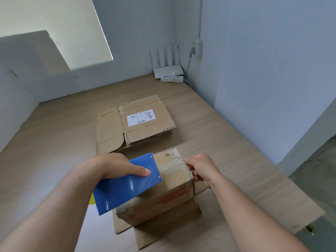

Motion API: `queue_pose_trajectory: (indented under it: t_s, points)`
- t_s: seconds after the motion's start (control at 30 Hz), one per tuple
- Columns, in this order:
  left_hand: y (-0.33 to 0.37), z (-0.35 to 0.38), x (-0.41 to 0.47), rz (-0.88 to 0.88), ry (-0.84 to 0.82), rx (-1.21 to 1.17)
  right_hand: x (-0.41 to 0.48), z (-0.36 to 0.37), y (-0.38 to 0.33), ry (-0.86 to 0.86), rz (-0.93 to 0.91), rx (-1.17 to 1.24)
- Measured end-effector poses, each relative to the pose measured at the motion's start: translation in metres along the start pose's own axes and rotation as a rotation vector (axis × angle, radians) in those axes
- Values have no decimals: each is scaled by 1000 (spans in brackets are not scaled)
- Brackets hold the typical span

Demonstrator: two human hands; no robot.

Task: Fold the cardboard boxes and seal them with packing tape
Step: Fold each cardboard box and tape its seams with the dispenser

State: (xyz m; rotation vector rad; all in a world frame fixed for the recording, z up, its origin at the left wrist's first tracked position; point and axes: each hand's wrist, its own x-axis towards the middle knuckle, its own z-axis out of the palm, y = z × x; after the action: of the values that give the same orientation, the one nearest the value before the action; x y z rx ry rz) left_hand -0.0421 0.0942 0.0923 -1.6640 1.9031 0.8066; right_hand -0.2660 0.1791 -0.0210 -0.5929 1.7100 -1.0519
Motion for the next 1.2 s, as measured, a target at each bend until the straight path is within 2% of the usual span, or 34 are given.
queue_pose_trajectory:
  t_s: [0.1,0.17,0.3,0.33,0.5,0.7,0.83,0.97,1.1,1.2]
  points:
    - [7,-1,1,-24,-9,10,-3,-6,4,-31,111,10]
    - [8,-3,1,-42,-17,13,-4,-13,12,1,144,-92]
    - [11,-5,2,-75,-27,22,-5,-7,15,232,-164,-252]
    - [12,-5,1,-85,-29,19,-7,0,11,242,-228,-308]
    - [14,-8,2,-98,-56,25,-12,32,9,236,-292,-570]
    - [18,-14,5,-66,-85,49,-8,37,9,264,-187,-460]
    - [15,-18,7,-32,-108,19,-7,47,5,446,-178,-532]
    - [17,-17,8,1,-152,-13,2,42,-13,389,-88,-478]
    - [16,-17,8,15,-161,-10,-6,39,-8,332,-207,-433]
    - [17,-15,7,24,-169,-15,-11,41,6,326,-209,-349]
